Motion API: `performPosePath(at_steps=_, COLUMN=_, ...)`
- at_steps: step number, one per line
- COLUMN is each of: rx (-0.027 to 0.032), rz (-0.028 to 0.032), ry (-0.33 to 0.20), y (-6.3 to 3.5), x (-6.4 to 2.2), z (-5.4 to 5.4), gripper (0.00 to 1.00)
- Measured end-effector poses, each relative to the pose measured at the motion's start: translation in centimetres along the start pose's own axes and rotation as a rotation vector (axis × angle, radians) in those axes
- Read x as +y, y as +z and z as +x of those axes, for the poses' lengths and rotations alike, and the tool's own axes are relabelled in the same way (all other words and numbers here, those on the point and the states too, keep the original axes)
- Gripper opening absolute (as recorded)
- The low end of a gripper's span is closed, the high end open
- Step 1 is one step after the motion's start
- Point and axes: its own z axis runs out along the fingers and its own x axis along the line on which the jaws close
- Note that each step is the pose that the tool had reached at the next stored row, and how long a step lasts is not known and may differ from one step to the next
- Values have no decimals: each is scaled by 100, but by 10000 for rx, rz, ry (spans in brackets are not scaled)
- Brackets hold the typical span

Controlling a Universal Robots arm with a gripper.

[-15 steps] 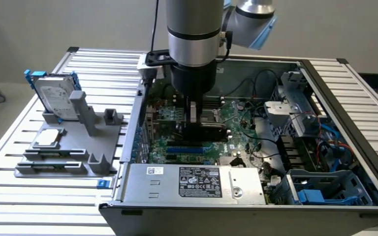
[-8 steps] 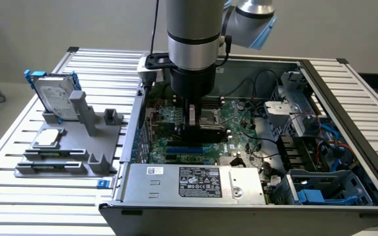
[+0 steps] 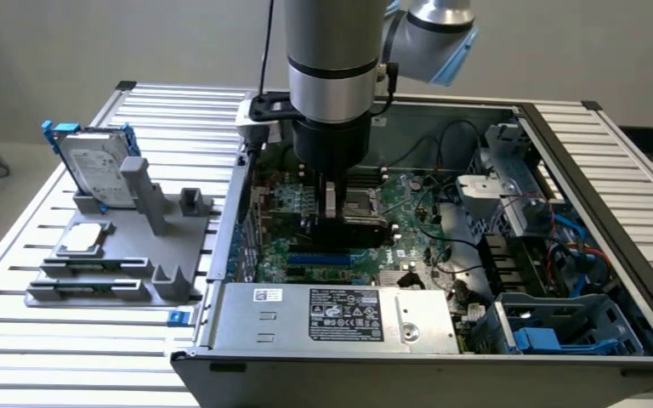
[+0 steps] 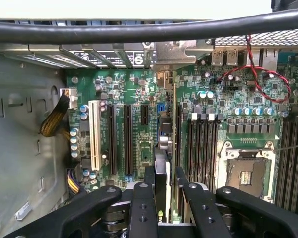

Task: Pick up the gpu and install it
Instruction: 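Insert the gpu into the slot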

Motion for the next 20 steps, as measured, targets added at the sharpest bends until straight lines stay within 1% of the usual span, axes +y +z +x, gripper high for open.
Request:
performPosePath(at_steps=7, rx=1, rz=-12, ry=-21, y=85, x=15, z=10, gripper=26)
performPosePath(at_steps=11, rx=1, rz=-17, ry=-22, y=111, x=27, z=16, gripper=26)
performPosePath(at_steps=14, rx=4, rz=-30, ry=-23, y=119, x=30, z=18, gripper=26)
performPosePath(at_steps=20, rx=1, rz=-29, ry=-23, y=124, x=31, z=18, gripper=26)
